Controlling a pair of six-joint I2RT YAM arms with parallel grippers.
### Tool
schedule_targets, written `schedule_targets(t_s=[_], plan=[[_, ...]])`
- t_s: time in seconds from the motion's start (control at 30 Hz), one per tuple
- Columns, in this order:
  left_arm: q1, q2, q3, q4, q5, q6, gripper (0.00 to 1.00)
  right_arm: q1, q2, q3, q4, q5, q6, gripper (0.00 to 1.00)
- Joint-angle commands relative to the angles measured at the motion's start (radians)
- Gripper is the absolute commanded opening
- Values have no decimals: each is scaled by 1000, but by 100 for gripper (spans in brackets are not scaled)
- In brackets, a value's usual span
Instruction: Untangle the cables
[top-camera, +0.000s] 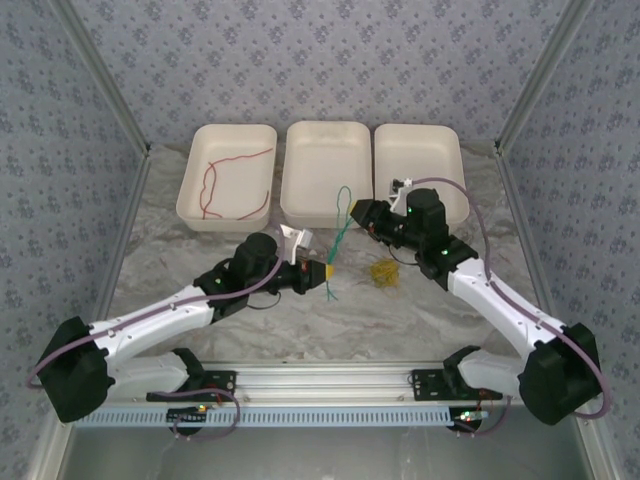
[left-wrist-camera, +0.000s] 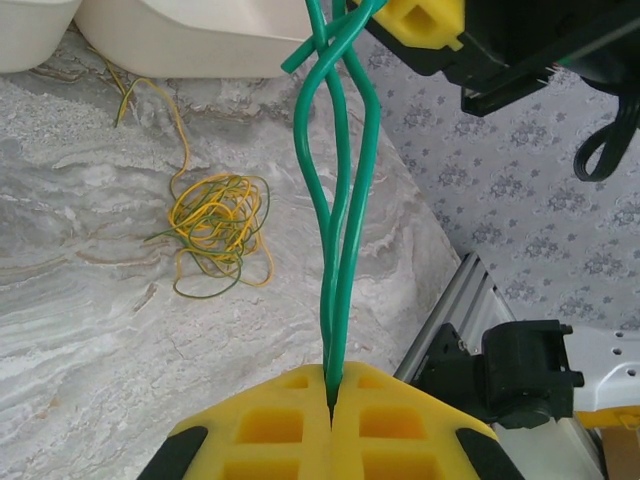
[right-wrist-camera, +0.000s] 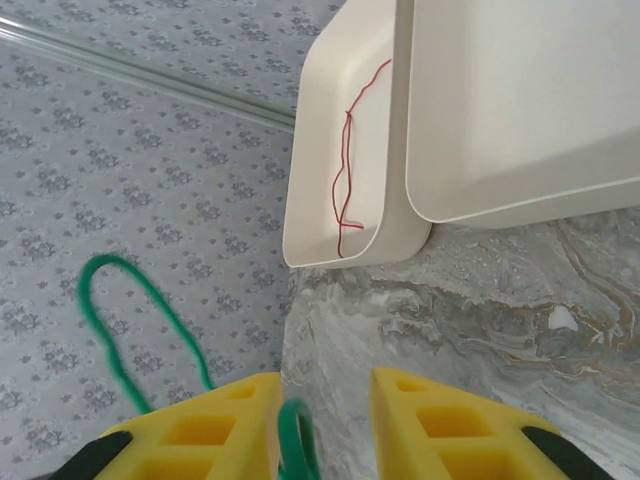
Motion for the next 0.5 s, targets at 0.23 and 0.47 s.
schedule_targets(t_s=[0.23, 0.47], plan=[[-13, -6, 65, -49, -74, 12, 58, -14, 10, 93, -28, -21, -40, 0], [18, -142, 162, -246, -170, 62, 72, -67, 0, 156, -91, -108, -146, 0]])
